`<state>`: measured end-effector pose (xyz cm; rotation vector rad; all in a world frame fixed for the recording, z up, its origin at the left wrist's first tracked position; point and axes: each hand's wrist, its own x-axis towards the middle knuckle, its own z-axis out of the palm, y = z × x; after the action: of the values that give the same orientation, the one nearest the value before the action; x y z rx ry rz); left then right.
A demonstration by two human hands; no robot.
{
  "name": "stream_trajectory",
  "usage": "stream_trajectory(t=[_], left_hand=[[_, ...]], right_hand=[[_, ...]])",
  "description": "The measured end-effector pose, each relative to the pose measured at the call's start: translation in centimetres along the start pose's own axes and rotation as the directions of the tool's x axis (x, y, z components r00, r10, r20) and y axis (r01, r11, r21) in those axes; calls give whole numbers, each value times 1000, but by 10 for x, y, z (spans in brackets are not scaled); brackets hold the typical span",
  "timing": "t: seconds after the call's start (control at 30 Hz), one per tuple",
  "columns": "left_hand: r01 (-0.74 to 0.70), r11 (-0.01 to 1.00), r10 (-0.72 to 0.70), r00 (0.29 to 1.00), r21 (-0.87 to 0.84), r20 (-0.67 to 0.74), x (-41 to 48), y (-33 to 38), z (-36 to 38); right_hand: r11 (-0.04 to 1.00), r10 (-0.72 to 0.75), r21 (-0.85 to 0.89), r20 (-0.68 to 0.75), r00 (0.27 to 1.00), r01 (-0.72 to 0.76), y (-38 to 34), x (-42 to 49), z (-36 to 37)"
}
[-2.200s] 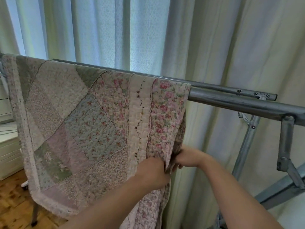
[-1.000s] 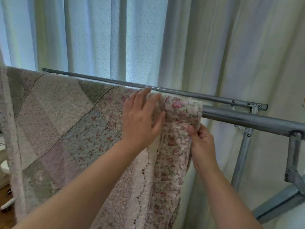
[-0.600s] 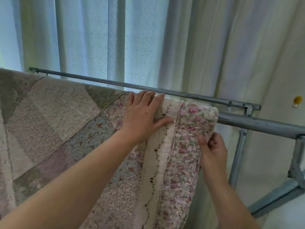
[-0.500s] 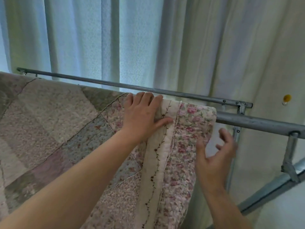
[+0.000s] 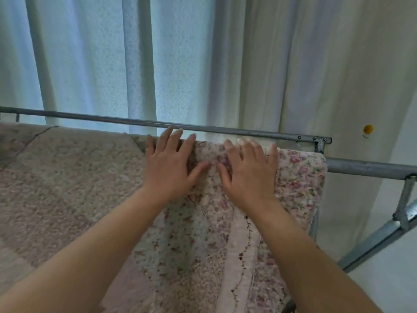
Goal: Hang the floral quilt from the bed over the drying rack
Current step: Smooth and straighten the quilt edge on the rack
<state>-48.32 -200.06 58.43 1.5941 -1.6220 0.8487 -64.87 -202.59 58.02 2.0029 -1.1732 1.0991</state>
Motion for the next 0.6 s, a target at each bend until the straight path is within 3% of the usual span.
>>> stream_trajectory(t=[0.2, 0.6], left_hand=[[102, 994, -102, 995, 28, -14, -5, -45, -4], [25, 997, -23, 999, 72, -28, -8, -61, -4]], right_hand=[[996, -84, -14, 53, 995, 85, -37, 22, 10], [994, -110, -9, -63, 992, 109, -46, 32, 24]])
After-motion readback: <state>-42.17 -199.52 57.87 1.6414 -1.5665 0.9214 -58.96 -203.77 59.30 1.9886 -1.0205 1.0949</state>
